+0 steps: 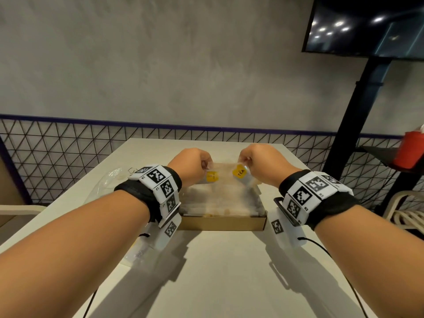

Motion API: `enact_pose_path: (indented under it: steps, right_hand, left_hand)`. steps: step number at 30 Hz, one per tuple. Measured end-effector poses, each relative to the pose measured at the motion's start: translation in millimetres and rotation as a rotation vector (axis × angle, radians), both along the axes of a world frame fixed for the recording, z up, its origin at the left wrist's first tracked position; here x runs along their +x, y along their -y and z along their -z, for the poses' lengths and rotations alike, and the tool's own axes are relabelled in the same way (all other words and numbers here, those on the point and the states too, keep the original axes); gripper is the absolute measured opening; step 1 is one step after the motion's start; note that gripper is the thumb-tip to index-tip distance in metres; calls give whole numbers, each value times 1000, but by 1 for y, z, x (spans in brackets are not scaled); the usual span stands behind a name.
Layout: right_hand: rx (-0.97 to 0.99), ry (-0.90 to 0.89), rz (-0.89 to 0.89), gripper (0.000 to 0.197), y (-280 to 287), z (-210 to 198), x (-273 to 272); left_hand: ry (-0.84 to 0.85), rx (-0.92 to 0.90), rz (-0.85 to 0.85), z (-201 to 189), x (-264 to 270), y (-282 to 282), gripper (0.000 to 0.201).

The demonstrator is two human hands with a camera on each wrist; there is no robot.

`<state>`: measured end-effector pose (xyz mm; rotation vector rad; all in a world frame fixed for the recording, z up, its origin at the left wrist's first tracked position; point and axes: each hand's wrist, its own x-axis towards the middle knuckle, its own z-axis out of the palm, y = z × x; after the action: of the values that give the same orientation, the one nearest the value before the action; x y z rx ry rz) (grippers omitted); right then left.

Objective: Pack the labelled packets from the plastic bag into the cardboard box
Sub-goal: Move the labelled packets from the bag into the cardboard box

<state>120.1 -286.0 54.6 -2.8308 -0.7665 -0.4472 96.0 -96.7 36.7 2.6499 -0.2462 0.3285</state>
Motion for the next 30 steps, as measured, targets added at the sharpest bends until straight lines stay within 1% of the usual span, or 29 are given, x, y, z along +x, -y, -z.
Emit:
enact_pose_path:
  steps: [3, 6, 8, 13, 17, 19, 21, 23, 27, 30]
  right_hand:
    - [-42, -18, -13, 26, -6, 4, -1]
    - [-170, -83, -51, 27, -13, 16, -5]
    - [-220, -139, -51, 26, -16, 25, -6]
    - [-92, -272, 15, 29, -5, 28, -2]
    - [-137, -253, 49, 33, 5, 30, 4]
    - [-75, -205, 41, 29, 6, 30, 4]
    - [17, -160, 3, 26, 4, 27, 4]
    - [74, -162, -47, 27, 0, 24, 3]
    - [16, -157, -90, 29, -7, 26, 2]
    - [-62, -158, -54, 29, -6, 31, 5]
  left_hand:
    - [-18, 23, -7, 1, 3, -1, 28]
    - [-106, 101, 3, 6, 4, -1, 26]
    - [-146, 141, 11, 10, 4, 0, 25]
    - [-155, 145, 1, 12, 5, -2, 25]
    - [-143, 158, -8, 11, 7, -6, 20]
    - [-151, 172, 1, 11, 6, -4, 16]
    - [-170, 207, 15, 11, 4, -2, 17]
    - [-180, 228, 19, 11, 3, -1, 20]
    - [-173, 218, 13, 10, 3, -3, 22]
    - [-170, 221, -1, 7, 4, -8, 23]
